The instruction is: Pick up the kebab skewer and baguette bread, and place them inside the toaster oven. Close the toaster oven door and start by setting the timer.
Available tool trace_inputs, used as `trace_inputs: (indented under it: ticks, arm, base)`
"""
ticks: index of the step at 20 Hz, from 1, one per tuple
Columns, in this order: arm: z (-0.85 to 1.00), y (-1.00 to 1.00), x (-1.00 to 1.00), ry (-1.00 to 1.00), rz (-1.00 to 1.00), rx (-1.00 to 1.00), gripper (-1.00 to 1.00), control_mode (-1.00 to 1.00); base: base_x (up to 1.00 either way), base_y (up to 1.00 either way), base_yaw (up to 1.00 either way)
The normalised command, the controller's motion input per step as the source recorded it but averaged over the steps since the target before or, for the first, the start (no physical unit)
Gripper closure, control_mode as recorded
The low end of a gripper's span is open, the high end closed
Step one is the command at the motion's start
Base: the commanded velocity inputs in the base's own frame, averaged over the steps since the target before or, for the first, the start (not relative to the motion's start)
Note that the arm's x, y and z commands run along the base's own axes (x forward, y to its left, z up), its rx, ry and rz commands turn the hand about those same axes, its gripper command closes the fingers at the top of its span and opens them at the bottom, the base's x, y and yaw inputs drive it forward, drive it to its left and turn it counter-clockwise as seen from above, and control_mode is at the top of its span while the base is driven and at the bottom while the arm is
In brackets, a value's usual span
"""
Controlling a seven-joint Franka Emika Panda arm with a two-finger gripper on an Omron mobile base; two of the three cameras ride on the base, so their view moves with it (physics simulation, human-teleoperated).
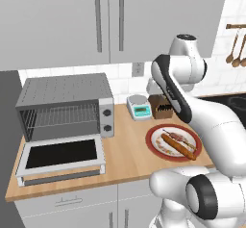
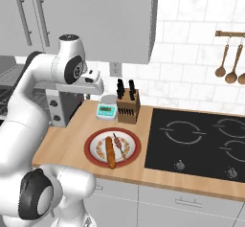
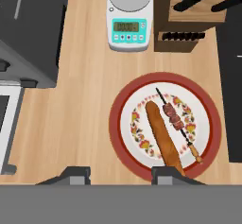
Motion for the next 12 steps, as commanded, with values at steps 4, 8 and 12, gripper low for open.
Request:
trace_inputs:
  ticks: [4,8,12]
  arm:
    - [-0.19,0.12,-0.31,-0.02,0.0,0.0,-1.0,-1.0]
    - [-0.57,0.96,-0.46,-0.17,0.0,0.0,-1.0,-1.0]
    - [-0.6,1.0,-0.09,-0.23,-0.01,0.0,-1.0,-1.0]
  base:
    - [0.0,0.0,0.0]
    - [0.0,0.0,0.0]
    - [0.0,0.0,0.0]
